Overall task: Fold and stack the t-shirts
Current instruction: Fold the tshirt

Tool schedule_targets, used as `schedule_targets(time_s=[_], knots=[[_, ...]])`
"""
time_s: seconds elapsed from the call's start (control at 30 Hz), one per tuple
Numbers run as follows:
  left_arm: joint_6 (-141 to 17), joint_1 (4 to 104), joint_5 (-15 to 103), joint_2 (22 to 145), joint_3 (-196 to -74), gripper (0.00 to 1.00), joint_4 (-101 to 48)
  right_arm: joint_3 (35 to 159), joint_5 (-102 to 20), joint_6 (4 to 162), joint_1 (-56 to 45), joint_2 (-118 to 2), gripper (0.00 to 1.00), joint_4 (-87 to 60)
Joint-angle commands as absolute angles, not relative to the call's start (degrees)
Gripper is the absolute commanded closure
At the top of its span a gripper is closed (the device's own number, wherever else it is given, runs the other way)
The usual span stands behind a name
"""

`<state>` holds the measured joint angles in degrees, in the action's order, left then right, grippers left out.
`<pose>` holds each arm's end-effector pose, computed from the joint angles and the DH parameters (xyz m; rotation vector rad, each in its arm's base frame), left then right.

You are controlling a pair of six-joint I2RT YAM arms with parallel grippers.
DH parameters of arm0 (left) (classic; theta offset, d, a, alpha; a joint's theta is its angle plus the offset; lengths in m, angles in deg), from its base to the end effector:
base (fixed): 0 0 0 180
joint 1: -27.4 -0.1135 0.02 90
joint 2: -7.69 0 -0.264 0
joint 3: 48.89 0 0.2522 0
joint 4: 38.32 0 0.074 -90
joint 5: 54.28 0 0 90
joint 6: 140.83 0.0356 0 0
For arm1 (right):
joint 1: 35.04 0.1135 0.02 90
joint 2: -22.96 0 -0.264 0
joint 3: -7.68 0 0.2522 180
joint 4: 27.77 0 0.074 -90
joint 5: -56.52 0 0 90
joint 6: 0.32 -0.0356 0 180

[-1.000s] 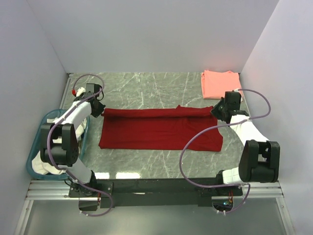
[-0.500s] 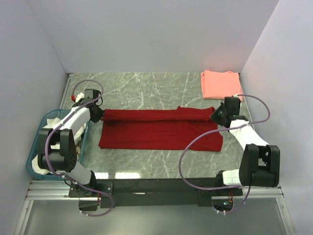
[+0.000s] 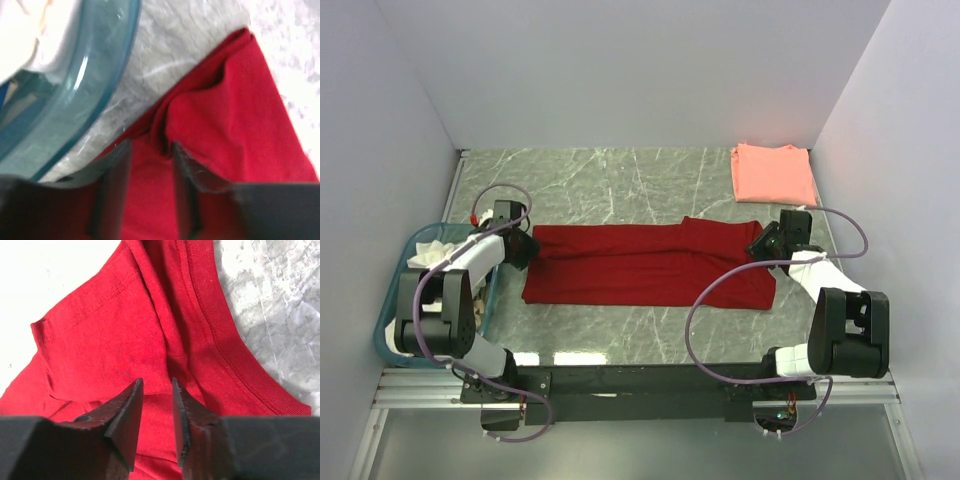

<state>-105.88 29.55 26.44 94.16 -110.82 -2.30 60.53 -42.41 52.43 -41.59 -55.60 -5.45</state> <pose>0.2868 -0.0050 0.1772 -1.2130 2.3133 -0.1423 0.2668 -0.0251 0.1817 0.8425 2.2917 0.4316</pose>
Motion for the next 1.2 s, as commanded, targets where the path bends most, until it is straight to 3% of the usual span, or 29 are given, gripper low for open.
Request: schedule_targets(time_s=[0.0,0.13,0.3,0.47,0.67,1.17], knots=[[-107.0,29.3,28.9,89.5,-110.5,0.50,-4.3,60.4,-42.6,52.7,-42.0,-53.8,0.62,-6.7],[-106.4,29.3,28.3,86.7,-112.0,0.37,-2.0,60.5,-42.4,53.9,-41.5,-51.6,0.61,-6.1],[-105.0,29.3,28.9,84.0,-113.5,0.37,-0.7,68.8,-37.3,56.0,-33.4,-55.0,0.61,-2.1],[-104.2,29.7,31.9,82.1,-112.5,0.38,-1.6,84.2,-29.9,57.8,-22.3,-66.7,0.61,3.6],[-101.3,30.5,34.4,80.6,-112.8,0.39,-0.1,98.8,-24.7,58.3,-17.6,-81.0,0.61,8.2],[-99.1,33.2,36.1,75.8,-111.2,0.41,1.0,107.6,-22.5,57.9,-14.1,-92.9,0.63,9.6]])
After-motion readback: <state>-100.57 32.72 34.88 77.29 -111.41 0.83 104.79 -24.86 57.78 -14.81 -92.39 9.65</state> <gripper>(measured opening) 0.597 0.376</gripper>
